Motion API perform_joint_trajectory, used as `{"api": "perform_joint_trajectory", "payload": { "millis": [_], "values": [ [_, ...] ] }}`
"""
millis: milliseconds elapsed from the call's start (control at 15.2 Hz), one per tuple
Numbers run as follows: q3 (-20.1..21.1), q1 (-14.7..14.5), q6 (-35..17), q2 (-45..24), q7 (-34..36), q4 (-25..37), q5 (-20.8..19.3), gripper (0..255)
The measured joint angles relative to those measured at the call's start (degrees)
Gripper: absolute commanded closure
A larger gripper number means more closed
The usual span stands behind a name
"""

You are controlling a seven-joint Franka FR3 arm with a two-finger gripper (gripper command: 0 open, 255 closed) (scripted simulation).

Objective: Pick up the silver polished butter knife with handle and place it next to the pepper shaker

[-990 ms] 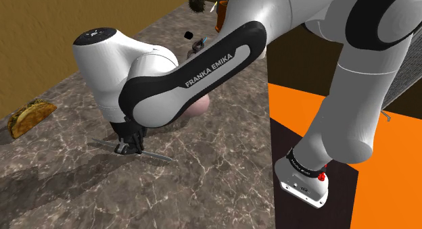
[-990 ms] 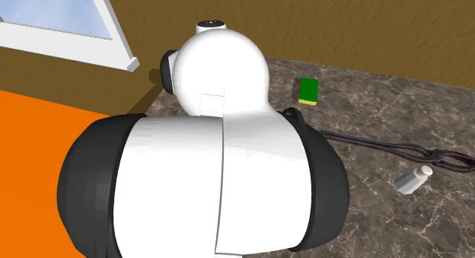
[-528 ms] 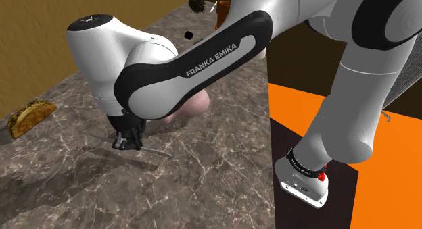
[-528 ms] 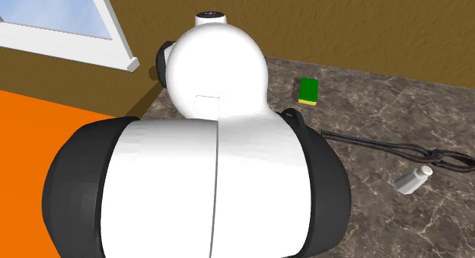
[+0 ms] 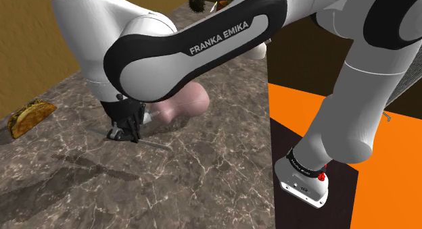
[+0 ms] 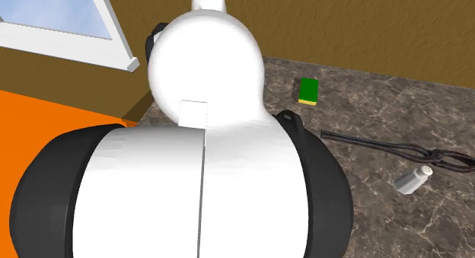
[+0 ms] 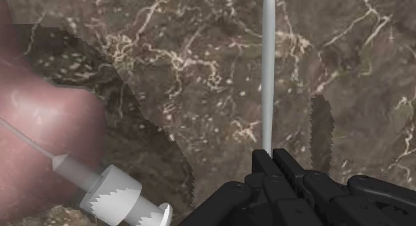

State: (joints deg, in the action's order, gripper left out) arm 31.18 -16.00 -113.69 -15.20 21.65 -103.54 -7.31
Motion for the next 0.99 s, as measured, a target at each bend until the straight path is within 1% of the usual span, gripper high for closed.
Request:
{"api": "perform_joint_trajectory", "payload": {
  "millis": [462,990],
  "values": [
    [0.3,0.3,4.8,1.8,-0.8,3.3,1.1,255],
    [0.6,0.2,10.8,2.6,-1.1,8.6,1.7,255]
  ]
}}
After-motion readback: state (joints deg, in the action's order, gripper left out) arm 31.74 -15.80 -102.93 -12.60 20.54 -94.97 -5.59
